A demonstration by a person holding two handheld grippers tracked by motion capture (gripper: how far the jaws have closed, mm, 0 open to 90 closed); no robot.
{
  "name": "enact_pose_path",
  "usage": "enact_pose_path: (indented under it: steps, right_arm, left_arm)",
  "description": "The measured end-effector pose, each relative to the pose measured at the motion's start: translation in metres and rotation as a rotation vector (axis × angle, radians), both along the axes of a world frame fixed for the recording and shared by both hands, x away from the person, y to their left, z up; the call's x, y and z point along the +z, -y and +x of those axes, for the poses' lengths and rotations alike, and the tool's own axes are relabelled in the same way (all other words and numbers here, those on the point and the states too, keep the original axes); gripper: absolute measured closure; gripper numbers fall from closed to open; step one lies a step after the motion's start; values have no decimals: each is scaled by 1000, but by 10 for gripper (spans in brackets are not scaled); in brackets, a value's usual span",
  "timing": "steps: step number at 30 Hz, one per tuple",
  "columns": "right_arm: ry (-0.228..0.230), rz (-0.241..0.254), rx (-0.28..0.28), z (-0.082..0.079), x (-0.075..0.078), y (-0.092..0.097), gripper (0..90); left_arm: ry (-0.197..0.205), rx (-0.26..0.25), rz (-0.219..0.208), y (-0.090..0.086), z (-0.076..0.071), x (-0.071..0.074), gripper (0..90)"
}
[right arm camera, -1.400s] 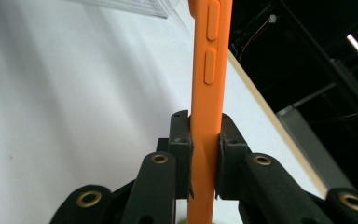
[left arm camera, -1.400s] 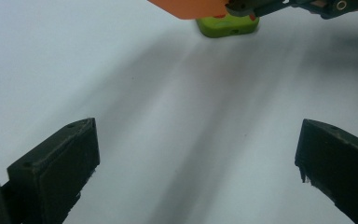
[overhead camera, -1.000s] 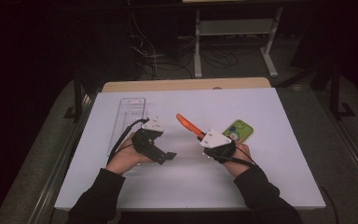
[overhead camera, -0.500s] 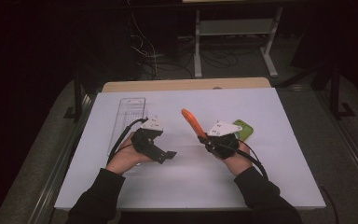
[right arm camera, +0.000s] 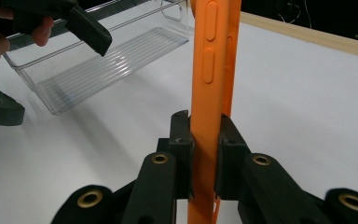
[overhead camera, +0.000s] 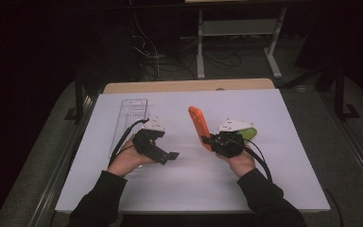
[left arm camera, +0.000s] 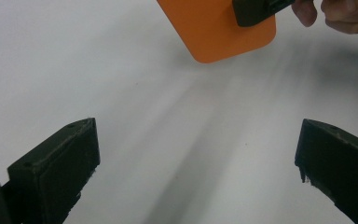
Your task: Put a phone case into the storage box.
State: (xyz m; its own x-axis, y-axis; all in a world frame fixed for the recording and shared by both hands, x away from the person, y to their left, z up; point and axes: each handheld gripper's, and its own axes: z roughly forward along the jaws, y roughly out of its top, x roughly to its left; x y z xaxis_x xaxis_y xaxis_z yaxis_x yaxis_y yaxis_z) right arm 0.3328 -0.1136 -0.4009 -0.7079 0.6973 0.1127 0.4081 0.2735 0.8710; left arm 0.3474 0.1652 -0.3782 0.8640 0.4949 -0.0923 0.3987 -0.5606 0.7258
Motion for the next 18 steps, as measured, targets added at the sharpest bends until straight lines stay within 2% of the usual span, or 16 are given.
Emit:
enact_pose_path:
  steps: [4,5,7,11,18]
  right_arm:
    - [4,9,-1,-1,1,1,787]
    - [1,10,-3,-2,1,0,787]
    - [-6,11,-5,-3,1,0,787]
    - [1,17,0,-3,2,-1,787]
    - [8,23,4,-5,3,-2,787]
  left_arm:
    - [-3,15,-46,0,2,3,0]
    - [1,10,-41,0,3,4,0]
    - [-3,22,-57,0,4,6,0]
    - [-1,38,-107,3,10,13,0]
    - [8,29,-127,8,18,27,0]
